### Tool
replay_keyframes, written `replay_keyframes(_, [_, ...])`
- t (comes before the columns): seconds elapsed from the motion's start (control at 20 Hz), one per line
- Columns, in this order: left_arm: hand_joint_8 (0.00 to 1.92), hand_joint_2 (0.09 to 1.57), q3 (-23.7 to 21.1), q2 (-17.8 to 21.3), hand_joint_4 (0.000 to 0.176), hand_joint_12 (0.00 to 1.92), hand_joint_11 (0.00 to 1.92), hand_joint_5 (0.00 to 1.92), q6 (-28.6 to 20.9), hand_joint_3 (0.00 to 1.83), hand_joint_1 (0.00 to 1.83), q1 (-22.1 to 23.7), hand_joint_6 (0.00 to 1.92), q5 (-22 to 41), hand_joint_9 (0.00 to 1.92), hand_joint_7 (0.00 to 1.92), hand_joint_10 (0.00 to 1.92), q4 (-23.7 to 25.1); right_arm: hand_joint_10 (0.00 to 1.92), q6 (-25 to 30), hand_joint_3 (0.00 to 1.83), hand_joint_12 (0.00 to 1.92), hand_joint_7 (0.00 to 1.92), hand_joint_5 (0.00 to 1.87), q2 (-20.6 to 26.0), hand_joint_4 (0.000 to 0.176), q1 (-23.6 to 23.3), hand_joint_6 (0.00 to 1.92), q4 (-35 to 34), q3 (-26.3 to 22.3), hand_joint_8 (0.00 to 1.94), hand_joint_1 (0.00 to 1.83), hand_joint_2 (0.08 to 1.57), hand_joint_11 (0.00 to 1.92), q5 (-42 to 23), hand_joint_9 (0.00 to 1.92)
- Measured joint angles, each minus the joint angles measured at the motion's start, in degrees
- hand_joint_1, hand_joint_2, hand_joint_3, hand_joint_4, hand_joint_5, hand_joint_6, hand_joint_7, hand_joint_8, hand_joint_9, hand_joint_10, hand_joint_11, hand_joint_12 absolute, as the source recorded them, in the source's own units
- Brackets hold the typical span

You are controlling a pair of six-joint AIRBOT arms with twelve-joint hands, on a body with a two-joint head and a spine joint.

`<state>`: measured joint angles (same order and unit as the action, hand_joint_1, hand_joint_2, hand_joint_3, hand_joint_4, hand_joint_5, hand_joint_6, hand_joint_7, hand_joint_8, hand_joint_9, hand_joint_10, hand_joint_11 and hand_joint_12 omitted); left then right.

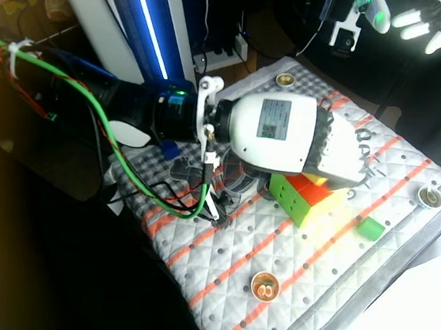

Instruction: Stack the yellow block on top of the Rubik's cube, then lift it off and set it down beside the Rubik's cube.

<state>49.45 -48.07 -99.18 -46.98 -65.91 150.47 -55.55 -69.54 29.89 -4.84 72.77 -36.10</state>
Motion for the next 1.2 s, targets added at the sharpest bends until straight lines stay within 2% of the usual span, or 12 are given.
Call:
replay_keyframes(0.05, [1.6,1.35,0.0,0.0,0.0,1.75,0.14,0.67,0.07,0.0,1.09,-0.11,1.57,0.11,0.35,0.49,0.94,-0.11,1.52,0.0,0.0,1.73,0.73,0.78,-0.02,0.0,-0.24,1.35,0.02,0.04,1.32,1.3,1.24,0.17,-0.04,0.55])
replay_keyframes(0.1, [1.61,1.34,0.0,0.0,0.0,1.77,0.14,0.67,0.02,0.0,1.09,-0.33,1.55,-0.02,0.35,0.49,0.95,-0.31,1.68,-0.22,0.0,1.83,0.71,0.83,0.0,0.0,-0.61,1.2,0.09,0.07,1.39,1.32,1.24,0.16,0.02,0.56])
replay_keyframes(0.15, [1.61,1.34,0.0,0.0,0.0,1.77,0.15,0.67,0.0,0.0,1.09,-0.52,1.55,-0.28,0.36,0.49,0.96,-0.44,1.54,-0.42,0.0,1.9,0.67,0.87,0.0,0.0,-1.2,1.16,0.13,0.04,1.48,1.22,1.23,0.09,0.37,0.44])
replay_keyframes(0.35, [1.58,1.33,-0.24,0.02,0.0,1.76,0.19,0.69,-0.15,0.0,1.09,-1.22,1.53,-0.81,0.38,0.51,1.01,-1.38,1.55,-0.48,0.0,1.92,0.61,0.87,2.47,0.0,-1.62,1.19,0.7,-2.45,1.54,1.19,1.24,0.04,-1.2,0.32])
replay_keyframes(0.45, [1.58,1.33,-0.57,0.46,0.0,1.72,0.22,0.69,-0.33,0.0,1.09,-1.75,1.53,-1.03,0.4,0.52,1.0,-1.4,1.4,-0.5,0.0,1.85,0.72,0.76,4.9,0.0,-1.62,1.33,0.85,-4.11,1.44,1.16,1.25,0.13,-3.63,0.51])
replay_keyframes(0.5, [1.59,1.33,-0.9,0.72,0.0,1.73,0.18,0.69,-0.35,0.0,1.09,-2.03,1.52,-1.33,0.38,0.51,1.0,-1.64,1.51,-0.48,0.0,1.74,0.77,0.73,5.9,0.0,-1.62,1.34,0.94,-4.9,1.36,1.3,1.24,0.32,-4.63,0.63])
replay_keyframes(0.6, [1.6,1.33,-1.09,1.01,0.0,1.72,0.18,0.69,-0.37,0.0,1.09,-2.99,1.51,-2.12,0.37,0.51,1.01,-1.99,1.34,-0.59,0.0,1.8,0.87,0.83,8.37,0.0,-1.6,1.14,1.49,-7.06,1.3,1.2,1.19,0.36,-7.43,0.64])
replay_keyframes(0.75, [1.6,1.34,-1.68,1.38,0.0,1.65,0.17,0.68,-0.39,0.0,1.09,-3.69,1.54,-2.86,0.38,0.5,0.96,-2.84,1.69,-0.57,0.0,1.92,0.63,0.88,11.21,0.0,0.74,1.15,3.67,-10.51,1.56,1.19,1.23,0.23,-11.28,0.36])
replay_keyframes(0.85, [1.6,1.34,-1.77,1.84,0.0,1.68,0.19,0.68,-0.39,0.0,1.1,-4.26,1.56,-3.39,0.4,0.48,0.96,-3.13,1.46,-0.55,0.0,1.92,0.73,0.91,13.29,0.0,3.26,1.2,4.94,-12.74,1.31,1.2,1.2,0.25,-12.7,0.48])
replay_keyframes(0.95, [1.59,1.34,-2.25,2.25,0.0,1.72,0.19,0.68,-0.44,0.0,1.09,-4.87,1.56,-4.44,0.4,0.48,0.99,-4.33,1.66,-0.44,0.0,1.92,0.78,0.9,15.82,0.0,5.81,1.07,5.44,-14.69,1.43,1.2,1.19,0.42,-14.21,0.59])
replay_keyframes(1.05, [1.61,1.34,-2.51,2.25,0.0,1.83,0.11,0.68,-0.55,0.0,1.1,-5.68,1.56,-4.79,0.33,0.48,1.08,-4.37,1.64,-0.55,0.0,1.92,0.85,0.82,17.11,0.0,7.8,1.03,5.44,-15.96,1.47,1.23,1.2,0.5,-16.13,0.69])
replay_keyframes(1.2, [1.64,1.35,-2.62,2.29,0.0,1.91,0.11,0.68,-1.44,0.0,1.09,-6.91,1.57,-5.42,0.28,0.45,1.25,-4.52,1.34,-0.55,0.0,1.85,0.89,0.88,17.62,0.003,10.84,1.17,6.58,-17.68,1.2,1.2,1.17,0.32,-17.0,0.69])
